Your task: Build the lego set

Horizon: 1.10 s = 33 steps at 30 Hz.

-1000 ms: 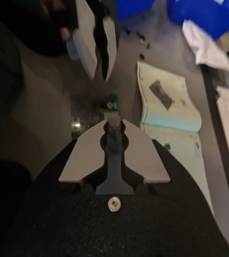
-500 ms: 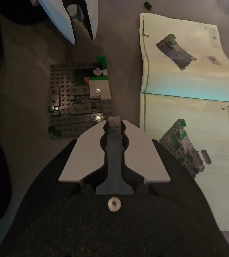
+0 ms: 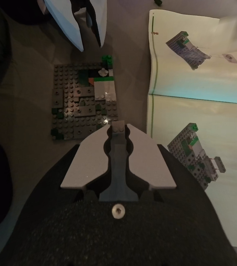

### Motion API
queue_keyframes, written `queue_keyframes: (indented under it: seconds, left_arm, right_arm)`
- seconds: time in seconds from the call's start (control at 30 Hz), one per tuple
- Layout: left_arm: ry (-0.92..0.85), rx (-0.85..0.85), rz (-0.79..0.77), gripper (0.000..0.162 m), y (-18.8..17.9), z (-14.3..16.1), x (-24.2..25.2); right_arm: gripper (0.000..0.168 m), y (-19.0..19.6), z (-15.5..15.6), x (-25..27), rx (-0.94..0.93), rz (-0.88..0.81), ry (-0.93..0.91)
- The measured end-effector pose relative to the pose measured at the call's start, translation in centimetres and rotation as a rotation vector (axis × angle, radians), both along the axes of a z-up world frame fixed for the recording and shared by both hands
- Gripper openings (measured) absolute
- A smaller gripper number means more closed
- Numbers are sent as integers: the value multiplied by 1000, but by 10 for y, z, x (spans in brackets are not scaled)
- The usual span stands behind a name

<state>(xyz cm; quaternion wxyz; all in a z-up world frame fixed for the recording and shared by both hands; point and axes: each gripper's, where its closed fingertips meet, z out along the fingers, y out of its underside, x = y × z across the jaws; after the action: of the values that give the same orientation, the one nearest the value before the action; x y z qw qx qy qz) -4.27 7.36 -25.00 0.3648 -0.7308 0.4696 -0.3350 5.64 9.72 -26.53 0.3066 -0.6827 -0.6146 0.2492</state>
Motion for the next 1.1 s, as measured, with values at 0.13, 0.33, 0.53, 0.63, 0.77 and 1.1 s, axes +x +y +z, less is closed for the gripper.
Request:
queue_keyframes:
  seconds: [0.13, 0.33, 0.53, 0.63, 0.77, 1.1]
  left_arm:
    - [3, 3, -9, 22, -1, -1, 1]
    - [2, 10, -16, 22, -3, 0, 2]
    - [0, 13, -22, 22, -4, 0, 2]
    - [1, 12, -24, 22, -4, 0, 2]
    - [3, 11, -27, 22, -4, -1, 2]
    - [0, 5, -35, 22, -5, -1, 2]
  right_arm:
    - [17, -3, 0, -3, -13, 7, 10]
    - [16, -5, -5, -6, -20, 8, -2]
    - [16, -6, -9, -3, -39, 7, -11]
    - [17, -6, -9, -3, -46, 11, -11]
    - [17, -6, -10, -3, -54, 20, -17]
    - [20, -6, -12, -4, -75, 32, -15]
